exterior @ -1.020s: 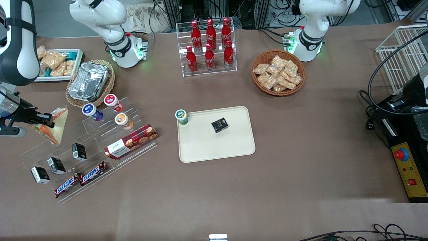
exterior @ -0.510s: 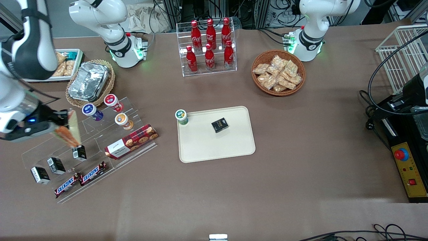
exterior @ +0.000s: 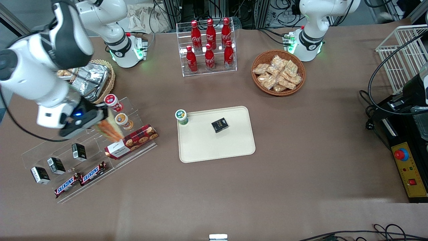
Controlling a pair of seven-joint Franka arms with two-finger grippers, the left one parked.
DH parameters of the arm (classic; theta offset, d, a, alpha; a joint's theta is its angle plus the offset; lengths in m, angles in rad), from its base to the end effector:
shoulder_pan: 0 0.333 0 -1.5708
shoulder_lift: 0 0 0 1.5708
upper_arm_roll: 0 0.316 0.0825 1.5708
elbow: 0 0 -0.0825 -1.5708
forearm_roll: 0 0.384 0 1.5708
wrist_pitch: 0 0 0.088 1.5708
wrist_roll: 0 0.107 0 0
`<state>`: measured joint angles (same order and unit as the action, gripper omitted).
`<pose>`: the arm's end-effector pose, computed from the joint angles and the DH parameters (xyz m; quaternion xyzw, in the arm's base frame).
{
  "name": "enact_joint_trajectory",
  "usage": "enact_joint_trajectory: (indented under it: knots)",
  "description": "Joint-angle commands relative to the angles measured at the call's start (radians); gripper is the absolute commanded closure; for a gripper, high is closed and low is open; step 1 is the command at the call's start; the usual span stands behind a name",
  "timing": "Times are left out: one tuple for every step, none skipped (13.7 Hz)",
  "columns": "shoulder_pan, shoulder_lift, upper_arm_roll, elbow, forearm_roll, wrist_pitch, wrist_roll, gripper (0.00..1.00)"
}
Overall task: Place sandwich on tray
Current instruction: 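Lift the sandwich out of the rack and carry it over the cream tray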
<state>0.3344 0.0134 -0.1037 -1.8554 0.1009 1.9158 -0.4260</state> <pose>0.5542 0.1378 0.5116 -0.9503 -0.3069 -0.0280 0.0446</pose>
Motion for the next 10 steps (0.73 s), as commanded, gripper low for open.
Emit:
enact_joint_trajectory:
  knots:
    - [0.116,0.097,-0.011,0.134,0.01,-0.024,-0.022,1.0]
    - [0.176,0.124,-0.013,0.159,-0.004,-0.023,-0.031,1.0]
    - [0.236,0.16,-0.013,0.186,-0.056,-0.02,-0.04,1.0]
    - [0.276,0.202,-0.014,0.227,-0.075,-0.02,-0.031,1.0]
    - [0.288,0.253,-0.013,0.269,-0.07,-0.015,-0.028,1.0]
    - [0.302,0.295,-0.01,0.298,-0.069,0.008,-0.03,1.0]
    - [0.327,0.331,-0.008,0.315,-0.069,0.05,-0.039,1.0]
    - [0.34,0.359,-0.004,0.315,-0.069,0.101,-0.04,1.0]
    - [0.356,0.394,0.01,0.317,-0.069,0.162,-0.052,1.0]
    - [0.365,0.428,0.027,0.317,-0.069,0.216,-0.059,1.0]
